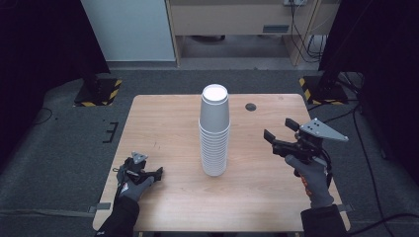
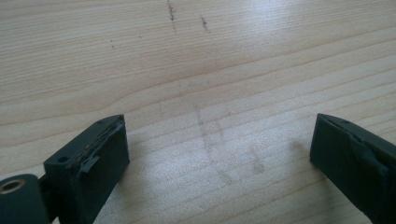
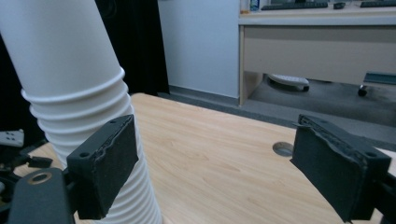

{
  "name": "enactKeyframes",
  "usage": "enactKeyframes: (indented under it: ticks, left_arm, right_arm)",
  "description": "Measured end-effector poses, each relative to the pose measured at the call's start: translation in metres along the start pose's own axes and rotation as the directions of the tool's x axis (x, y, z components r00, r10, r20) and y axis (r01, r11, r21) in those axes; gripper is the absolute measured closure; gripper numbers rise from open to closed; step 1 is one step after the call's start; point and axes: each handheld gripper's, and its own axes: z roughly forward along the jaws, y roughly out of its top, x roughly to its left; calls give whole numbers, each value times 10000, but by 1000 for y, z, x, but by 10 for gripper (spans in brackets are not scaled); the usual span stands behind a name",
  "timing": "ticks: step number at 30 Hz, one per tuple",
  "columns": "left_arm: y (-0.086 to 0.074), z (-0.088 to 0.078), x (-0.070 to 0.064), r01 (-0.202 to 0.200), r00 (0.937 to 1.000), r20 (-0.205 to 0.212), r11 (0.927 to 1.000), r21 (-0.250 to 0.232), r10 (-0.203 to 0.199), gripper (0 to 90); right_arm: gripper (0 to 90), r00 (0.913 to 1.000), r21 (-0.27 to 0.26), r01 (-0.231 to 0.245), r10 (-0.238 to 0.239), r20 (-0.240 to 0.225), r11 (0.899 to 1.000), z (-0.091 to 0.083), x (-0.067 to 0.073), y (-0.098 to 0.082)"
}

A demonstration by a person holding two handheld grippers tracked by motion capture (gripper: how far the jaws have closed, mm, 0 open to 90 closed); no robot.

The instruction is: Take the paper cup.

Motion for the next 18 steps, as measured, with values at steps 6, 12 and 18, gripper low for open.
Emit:
enactKeyframes:
  ticks: [6,12,18]
  left_arm:
    - [0,0,0,-1,10000,3,10000,0,1,35]
    - [0,0,0,-1,10000,4,10000,-1,1,34]
    - [0,0,0,-1,10000,5,10000,-1,1,34]
  right_arm:
    - [142,9998,-178,196,-198,-86,9996,2,6,14]
    - [144,9991,-401,267,-281,-332,9988,3,14,28]
    - [144,9978,-560,341,-372,-552,9979,7,22,42]
